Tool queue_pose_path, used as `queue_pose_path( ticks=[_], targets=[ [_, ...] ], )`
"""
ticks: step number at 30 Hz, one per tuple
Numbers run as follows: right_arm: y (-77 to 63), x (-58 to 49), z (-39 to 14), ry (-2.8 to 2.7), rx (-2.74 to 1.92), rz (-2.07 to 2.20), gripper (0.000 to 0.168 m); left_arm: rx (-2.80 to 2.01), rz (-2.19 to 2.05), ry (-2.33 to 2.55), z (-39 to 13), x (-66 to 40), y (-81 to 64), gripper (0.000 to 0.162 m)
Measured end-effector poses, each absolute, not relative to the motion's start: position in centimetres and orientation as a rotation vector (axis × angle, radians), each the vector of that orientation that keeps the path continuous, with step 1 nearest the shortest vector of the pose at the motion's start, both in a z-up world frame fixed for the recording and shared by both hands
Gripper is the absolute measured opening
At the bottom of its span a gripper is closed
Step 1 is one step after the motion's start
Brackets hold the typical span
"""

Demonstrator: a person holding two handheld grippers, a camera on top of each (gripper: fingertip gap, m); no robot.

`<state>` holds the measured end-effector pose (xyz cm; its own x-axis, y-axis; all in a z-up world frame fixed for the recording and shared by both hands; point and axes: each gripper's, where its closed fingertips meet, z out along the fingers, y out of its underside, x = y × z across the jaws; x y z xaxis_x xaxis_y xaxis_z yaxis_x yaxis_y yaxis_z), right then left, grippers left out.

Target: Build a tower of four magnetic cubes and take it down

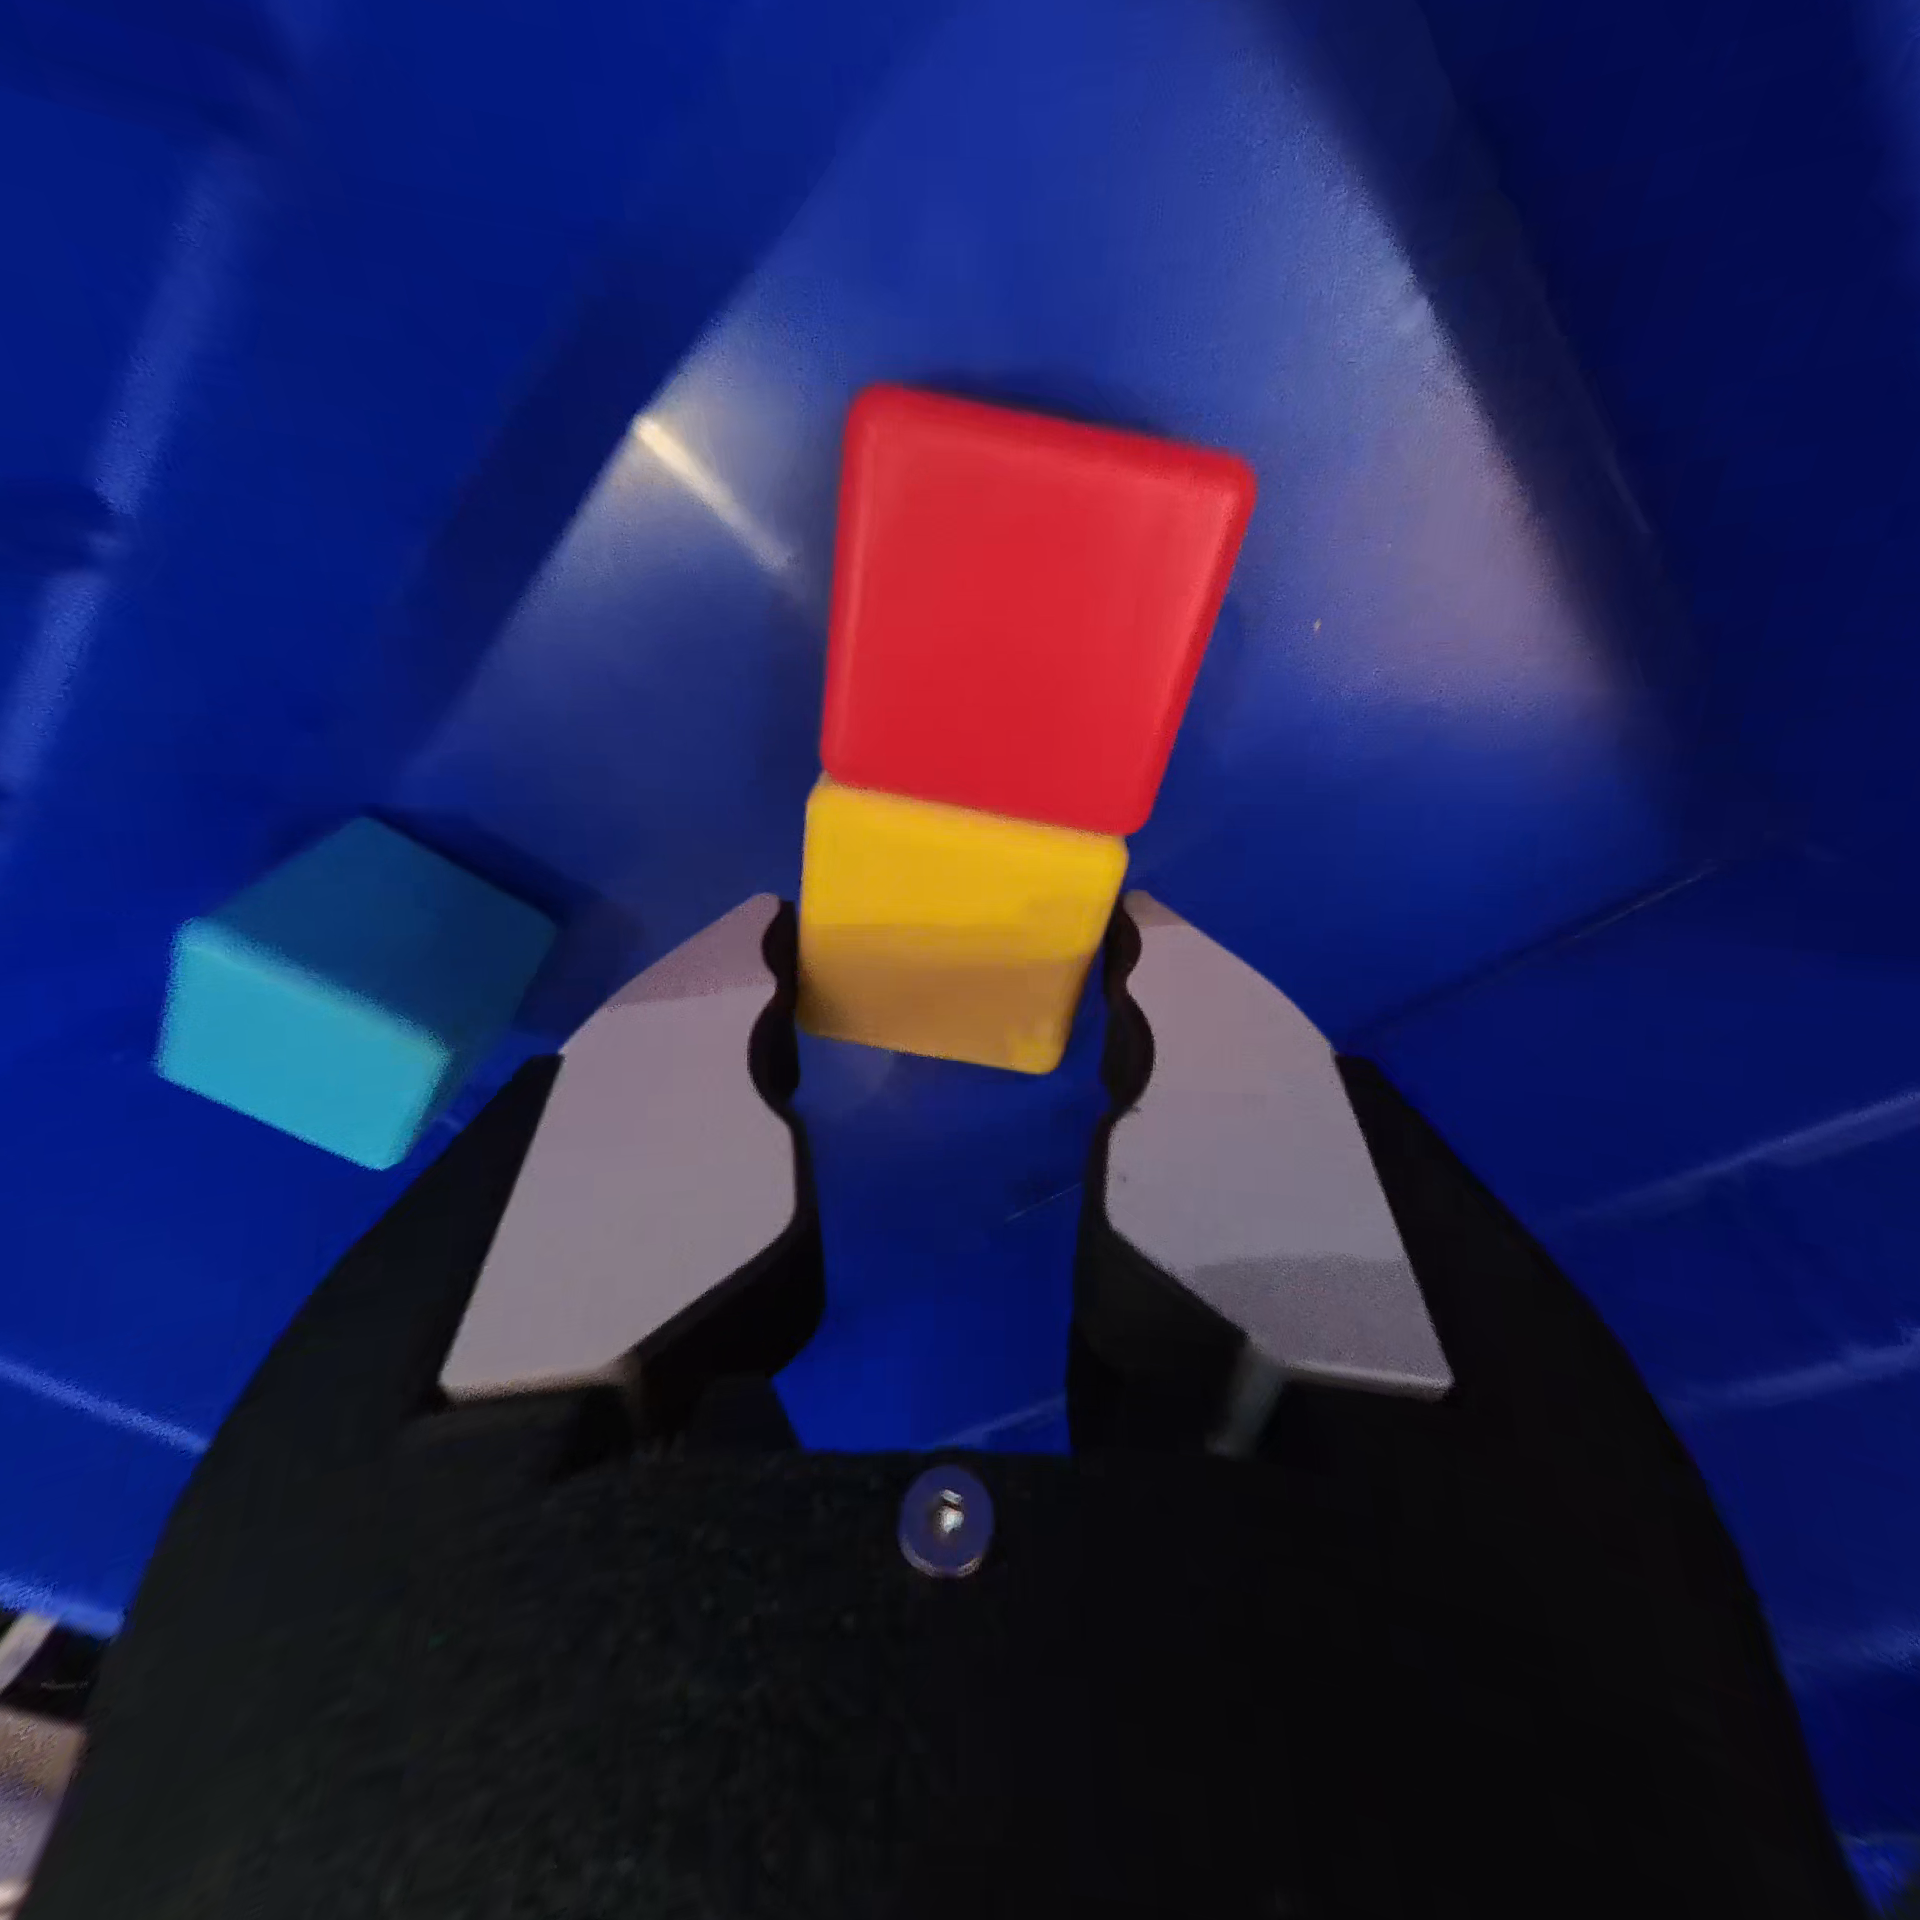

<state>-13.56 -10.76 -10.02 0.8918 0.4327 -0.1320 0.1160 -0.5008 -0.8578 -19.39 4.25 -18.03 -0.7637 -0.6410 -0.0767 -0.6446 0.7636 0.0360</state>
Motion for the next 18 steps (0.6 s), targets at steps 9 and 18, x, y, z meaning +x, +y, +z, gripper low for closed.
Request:
queue_pose_path(
  ticks=[9, 18],
  targets=[
    [-4.4, -15.4, -9.4, -0.88, -2.235, 0.236, 0.052, -1.238, 0.046, 2.905, -17.4, -22.0, 4.5, 0.051],
    [-1.3, -17.9, -9.3, -0.982, -2.129, 0.211, 0.072, -1.258, -0.277, 2.686, -12.0, -22.0, 1.3, 0.051]
  ],
)
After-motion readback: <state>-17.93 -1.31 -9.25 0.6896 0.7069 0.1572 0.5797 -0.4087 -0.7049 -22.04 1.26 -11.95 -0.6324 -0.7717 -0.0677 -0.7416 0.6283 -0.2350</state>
